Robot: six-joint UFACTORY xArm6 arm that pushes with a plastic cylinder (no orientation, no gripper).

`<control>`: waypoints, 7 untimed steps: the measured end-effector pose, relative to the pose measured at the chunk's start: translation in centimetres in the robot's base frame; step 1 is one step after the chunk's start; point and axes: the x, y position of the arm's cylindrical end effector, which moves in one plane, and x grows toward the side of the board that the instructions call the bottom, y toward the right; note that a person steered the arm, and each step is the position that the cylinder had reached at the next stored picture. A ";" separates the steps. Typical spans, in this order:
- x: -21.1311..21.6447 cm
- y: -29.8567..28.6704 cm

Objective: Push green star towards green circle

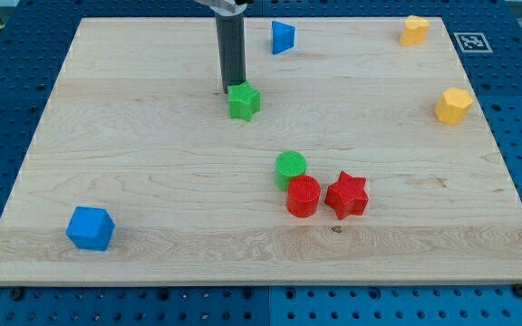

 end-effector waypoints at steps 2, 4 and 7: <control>2.3 0.4; 2.6 3.4; 1.6 1.5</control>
